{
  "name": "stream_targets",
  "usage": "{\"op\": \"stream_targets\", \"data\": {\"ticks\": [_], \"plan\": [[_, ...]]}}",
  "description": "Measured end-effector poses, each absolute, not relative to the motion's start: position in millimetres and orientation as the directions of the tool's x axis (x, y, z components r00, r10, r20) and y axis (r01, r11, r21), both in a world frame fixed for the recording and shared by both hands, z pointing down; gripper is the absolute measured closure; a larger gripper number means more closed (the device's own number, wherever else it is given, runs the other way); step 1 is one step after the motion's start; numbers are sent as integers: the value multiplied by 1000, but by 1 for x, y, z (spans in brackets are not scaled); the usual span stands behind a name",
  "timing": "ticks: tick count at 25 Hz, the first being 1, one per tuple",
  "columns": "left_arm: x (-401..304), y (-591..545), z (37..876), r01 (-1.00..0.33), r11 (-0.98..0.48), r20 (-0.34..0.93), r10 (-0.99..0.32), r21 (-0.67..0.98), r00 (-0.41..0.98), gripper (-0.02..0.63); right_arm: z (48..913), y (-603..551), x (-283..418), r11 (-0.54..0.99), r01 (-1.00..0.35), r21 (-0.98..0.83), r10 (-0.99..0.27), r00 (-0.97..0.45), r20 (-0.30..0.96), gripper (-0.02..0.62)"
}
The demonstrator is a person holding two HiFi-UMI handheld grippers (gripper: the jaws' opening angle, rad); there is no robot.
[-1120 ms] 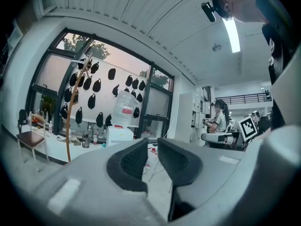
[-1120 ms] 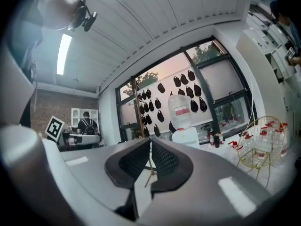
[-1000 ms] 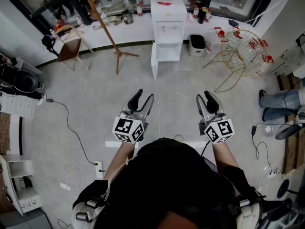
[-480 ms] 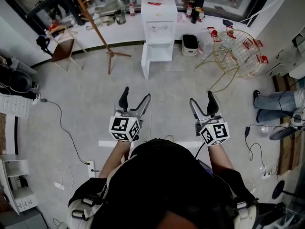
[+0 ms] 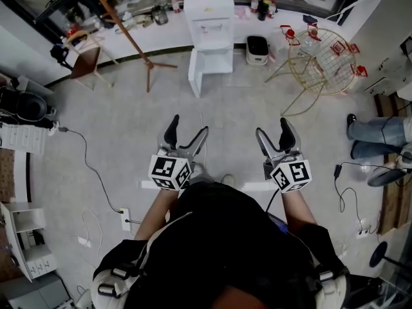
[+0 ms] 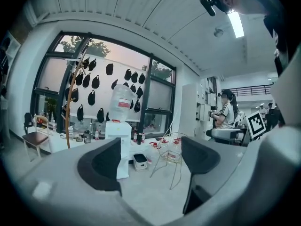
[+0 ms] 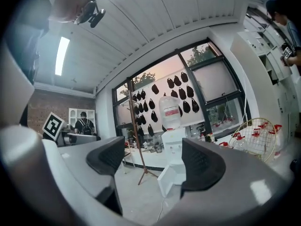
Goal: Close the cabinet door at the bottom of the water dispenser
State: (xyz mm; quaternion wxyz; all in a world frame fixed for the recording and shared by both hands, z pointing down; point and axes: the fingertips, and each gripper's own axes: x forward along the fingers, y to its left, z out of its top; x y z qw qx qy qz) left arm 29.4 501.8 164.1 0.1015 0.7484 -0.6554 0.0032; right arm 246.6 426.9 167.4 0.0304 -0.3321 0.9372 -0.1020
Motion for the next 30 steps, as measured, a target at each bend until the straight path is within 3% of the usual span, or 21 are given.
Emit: {"op": "stream_targets", "data": {"ticks": [16,30], "plan": [[-12,429,174,-973,-163,114,-977,163,182,212,163,361,213,732,-655,-186,-667,-745,-1,238],[-97,327,184,-964,-182,148,-966,196,212,212,163,271,119,736,-654,-177,-658,-752,42,238]]}}
